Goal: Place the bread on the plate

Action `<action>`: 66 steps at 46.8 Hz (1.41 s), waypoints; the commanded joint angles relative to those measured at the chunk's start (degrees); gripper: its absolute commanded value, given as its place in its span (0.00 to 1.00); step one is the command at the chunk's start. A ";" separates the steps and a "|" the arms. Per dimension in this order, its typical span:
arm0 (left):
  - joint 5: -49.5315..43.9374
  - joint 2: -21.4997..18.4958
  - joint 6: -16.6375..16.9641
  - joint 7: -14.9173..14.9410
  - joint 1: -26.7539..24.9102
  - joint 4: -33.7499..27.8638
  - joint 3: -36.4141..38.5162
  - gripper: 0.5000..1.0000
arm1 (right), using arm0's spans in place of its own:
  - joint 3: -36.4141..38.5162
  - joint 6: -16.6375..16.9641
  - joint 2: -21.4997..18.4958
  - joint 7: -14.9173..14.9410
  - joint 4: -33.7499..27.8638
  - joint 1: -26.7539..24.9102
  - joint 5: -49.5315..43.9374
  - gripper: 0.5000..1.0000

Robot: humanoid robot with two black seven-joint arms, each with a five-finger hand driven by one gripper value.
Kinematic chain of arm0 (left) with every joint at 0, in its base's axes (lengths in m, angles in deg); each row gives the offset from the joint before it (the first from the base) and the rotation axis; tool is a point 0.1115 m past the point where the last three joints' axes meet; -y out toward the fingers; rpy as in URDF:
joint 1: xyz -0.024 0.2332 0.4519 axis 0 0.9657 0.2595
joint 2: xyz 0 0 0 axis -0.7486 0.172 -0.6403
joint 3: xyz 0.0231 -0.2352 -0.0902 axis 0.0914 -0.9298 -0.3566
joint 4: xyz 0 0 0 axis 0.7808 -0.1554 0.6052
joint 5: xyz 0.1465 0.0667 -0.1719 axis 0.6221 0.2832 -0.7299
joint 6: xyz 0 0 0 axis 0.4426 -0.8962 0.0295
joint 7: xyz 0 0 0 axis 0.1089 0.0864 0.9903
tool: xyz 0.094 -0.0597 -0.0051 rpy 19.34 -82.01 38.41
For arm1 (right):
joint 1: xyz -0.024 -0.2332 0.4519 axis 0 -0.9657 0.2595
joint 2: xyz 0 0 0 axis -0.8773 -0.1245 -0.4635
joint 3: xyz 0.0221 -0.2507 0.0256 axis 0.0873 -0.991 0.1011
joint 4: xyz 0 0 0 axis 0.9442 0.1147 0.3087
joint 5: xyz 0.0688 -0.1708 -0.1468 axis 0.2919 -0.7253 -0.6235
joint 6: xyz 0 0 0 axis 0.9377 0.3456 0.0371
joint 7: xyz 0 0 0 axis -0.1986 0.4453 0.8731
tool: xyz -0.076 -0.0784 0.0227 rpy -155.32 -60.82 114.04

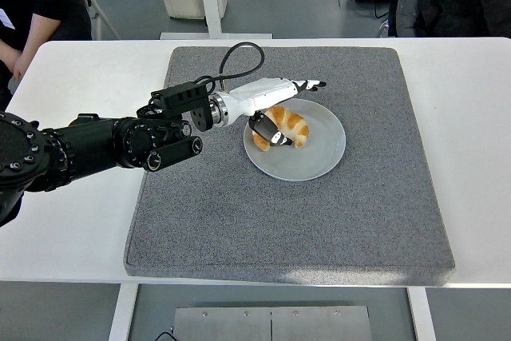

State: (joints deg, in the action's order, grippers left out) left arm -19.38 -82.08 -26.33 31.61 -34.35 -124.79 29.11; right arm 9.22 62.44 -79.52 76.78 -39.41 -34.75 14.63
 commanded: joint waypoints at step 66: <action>-36.75 -11.43 -8.20 1.14 9.87 0.08 -42.83 0.95 | 0.03 0.09 0.00 0.00 0.17 0.09 0.02 1.00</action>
State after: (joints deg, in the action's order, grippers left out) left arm -56.25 -93.40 -33.80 32.52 -25.52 -124.69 -12.18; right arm 9.25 62.54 -79.52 76.80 -39.24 -34.75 14.66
